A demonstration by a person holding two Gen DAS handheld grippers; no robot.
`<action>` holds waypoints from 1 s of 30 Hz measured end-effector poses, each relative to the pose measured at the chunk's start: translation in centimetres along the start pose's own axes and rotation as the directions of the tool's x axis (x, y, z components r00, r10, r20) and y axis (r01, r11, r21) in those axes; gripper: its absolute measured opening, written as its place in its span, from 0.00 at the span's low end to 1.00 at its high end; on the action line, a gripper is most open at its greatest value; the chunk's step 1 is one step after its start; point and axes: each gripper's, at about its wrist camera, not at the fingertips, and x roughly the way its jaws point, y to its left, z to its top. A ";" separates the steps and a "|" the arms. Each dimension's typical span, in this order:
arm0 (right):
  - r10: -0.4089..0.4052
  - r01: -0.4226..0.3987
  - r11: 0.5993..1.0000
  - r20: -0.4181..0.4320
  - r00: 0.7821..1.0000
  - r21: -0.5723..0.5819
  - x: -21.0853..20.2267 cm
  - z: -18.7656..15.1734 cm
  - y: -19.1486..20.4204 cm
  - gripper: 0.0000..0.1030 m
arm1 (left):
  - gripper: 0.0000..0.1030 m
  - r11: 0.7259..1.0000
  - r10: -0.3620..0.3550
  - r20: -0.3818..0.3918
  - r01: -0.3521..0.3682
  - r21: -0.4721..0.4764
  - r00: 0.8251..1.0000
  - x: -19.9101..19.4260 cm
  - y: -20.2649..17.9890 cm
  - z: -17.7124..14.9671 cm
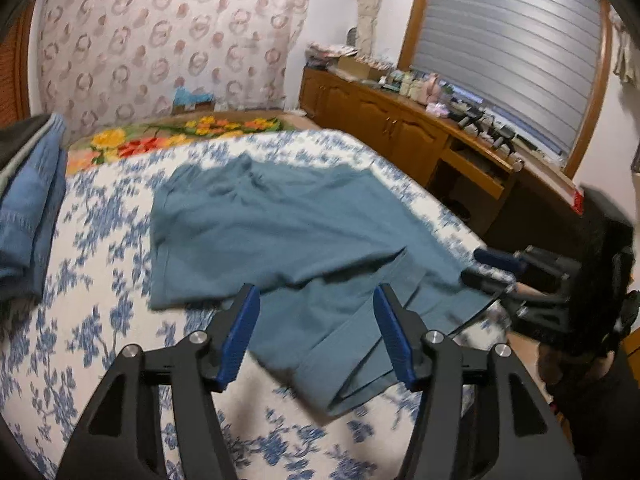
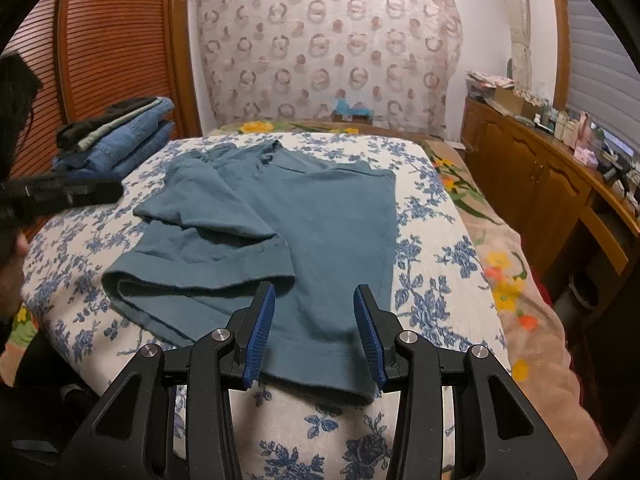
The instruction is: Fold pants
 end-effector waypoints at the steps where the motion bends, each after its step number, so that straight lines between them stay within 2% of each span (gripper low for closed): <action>1: 0.002 -0.002 1.000 0.001 1.000 -0.005 0.0 0.1 0.1 0.40 | 0.57 1.000 0.010 -0.010 -0.010 -0.005 1.000 0.2 0.3 -0.3; 6: 0.033 -0.033 0.999 -0.010 0.999 -0.029 1.0 0.9 0.8 0.40 | 0.57 0.998 0.063 -0.056 -0.064 -0.018 0.996 1.4 1.2 -1.7; 14: 0.086 -0.091 0.993 -0.070 0.994 -0.070 3.7 1.8 1.9 0.33 | 0.57 0.996 0.066 -0.097 -0.071 -0.047 0.993 2.7 1.9 -3.1; 21: 0.108 -0.117 0.991 -0.121 0.987 -0.072 5.9 2.3 1.9 0.33 | 0.57 0.997 0.059 -0.072 -0.063 -0.054 0.996 2.5 1.9 -3.6; 30: 0.123 -0.138 0.987 -0.159 0.980 -0.083 6.8 2.6 2.0 0.28 | 0.58 0.996 0.053 -0.046 -0.056 -0.066 0.998 2.3 2.1 -3.9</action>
